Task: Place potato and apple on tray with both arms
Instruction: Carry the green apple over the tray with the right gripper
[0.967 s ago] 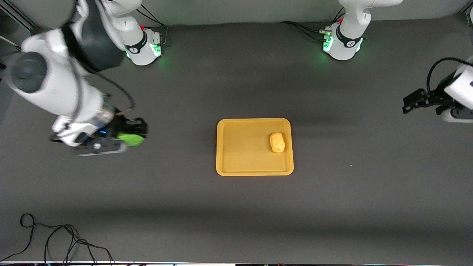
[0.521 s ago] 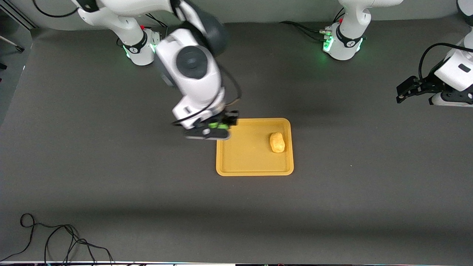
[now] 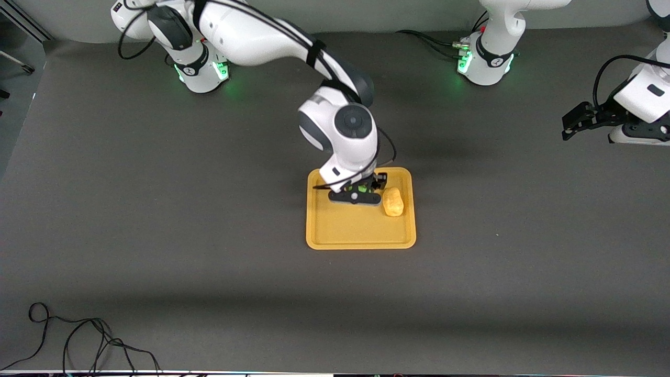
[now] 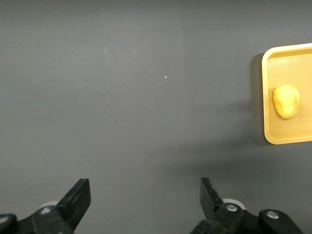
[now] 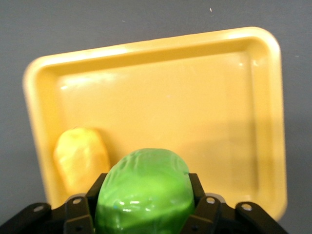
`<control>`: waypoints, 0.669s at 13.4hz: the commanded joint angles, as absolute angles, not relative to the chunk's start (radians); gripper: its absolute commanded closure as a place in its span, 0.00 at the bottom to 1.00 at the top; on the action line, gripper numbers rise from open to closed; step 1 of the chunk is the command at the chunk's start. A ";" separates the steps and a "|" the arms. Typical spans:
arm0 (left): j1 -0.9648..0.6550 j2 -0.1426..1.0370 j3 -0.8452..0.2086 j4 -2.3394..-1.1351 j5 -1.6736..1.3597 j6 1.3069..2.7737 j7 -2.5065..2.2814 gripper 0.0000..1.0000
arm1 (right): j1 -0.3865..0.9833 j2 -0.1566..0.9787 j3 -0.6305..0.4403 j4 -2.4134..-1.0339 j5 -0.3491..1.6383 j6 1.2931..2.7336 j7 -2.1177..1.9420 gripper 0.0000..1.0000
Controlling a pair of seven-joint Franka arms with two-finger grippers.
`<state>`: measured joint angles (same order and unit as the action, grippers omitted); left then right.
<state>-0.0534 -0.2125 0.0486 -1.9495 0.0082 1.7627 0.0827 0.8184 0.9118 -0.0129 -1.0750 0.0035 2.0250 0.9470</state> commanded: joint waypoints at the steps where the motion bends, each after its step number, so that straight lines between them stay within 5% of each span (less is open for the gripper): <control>1: -0.055 -0.186 0.049 -1.914 0.021 1.741 0.098 0.00 | 0.822 0.939 -0.020 -1.135 -0.061 2.130 0.976 0.42; 7: -0.060 -0.152 0.046 -1.876 0.021 1.735 0.086 0.00 | 0.822 0.980 -0.028 -1.187 -0.069 2.218 0.976 0.41; 9: -0.060 -0.152 0.046 -1.875 0.021 1.735 0.095 0.00 | 0.813 0.983 -0.028 -1.187 -0.066 2.223 0.976 0.00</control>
